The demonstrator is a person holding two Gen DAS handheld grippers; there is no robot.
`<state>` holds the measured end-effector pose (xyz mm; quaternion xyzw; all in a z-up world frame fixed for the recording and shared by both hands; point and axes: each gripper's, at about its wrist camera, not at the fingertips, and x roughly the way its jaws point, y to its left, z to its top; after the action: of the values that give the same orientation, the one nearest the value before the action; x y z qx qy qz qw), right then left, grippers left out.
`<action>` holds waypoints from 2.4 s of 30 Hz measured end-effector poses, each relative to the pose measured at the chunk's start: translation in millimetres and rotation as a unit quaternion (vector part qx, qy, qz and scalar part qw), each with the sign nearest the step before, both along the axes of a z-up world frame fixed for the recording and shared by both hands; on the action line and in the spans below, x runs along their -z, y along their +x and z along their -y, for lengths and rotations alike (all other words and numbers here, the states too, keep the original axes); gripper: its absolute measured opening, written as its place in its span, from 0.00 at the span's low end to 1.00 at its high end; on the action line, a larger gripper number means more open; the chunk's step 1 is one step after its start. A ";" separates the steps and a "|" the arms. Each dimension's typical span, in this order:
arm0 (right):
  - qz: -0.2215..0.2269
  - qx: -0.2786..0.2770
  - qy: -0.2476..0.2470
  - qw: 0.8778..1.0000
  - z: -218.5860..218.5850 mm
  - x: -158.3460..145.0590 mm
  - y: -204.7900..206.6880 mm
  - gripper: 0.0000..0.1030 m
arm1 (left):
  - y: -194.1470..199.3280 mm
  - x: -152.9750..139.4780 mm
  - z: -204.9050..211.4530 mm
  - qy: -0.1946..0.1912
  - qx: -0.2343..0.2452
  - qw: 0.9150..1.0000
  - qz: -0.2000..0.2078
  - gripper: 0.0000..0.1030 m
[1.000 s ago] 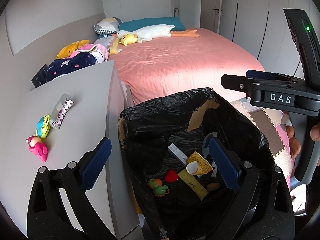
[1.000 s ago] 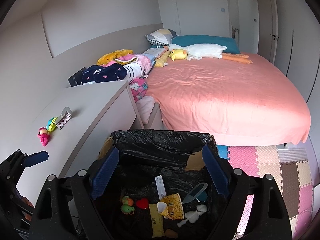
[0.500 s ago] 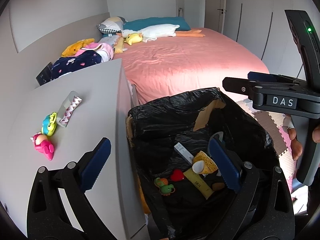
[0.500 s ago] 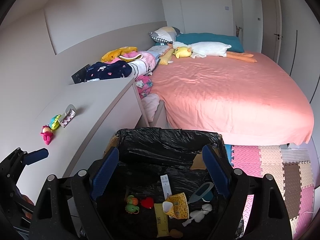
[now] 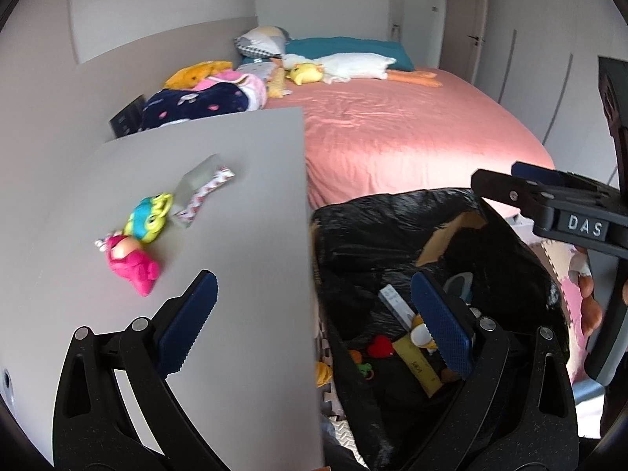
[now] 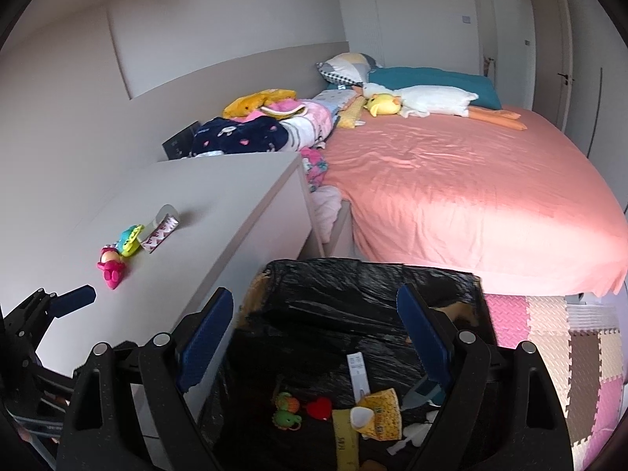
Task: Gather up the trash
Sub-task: 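Move both open tools from the trash bag back to the desk, then grasp the pink doll toy with the left tool, then grasp the grey cup-shaped item with the right tool while the left tool holds the doll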
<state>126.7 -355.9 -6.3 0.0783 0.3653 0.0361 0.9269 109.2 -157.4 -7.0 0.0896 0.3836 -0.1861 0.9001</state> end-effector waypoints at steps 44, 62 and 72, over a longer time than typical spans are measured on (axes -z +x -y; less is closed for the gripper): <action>-0.023 -0.114 0.022 0.993 -145.7 21.5 106.6 0.83 | 93.9 40.1 -147.9 -0.097 -0.173 0.978 -0.066 0.68; -0.062 -0.099 0.089 0.989 -171.5 40.3 166.8 0.80 | 93.3 43.4 -147.8 -0.123 -0.155 0.978 -0.072 0.48; -0.070 -0.120 0.115 0.984 -175.1 38.4 164.1 0.43 | 92.4 38.5 -149.3 -0.125 -0.155 0.978 -0.066 0.48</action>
<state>290.8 -180.8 -44.8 0.1426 0.4294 0.1830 0.8728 201.7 -8.1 -45.5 -0.0964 0.4253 -0.0962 0.8947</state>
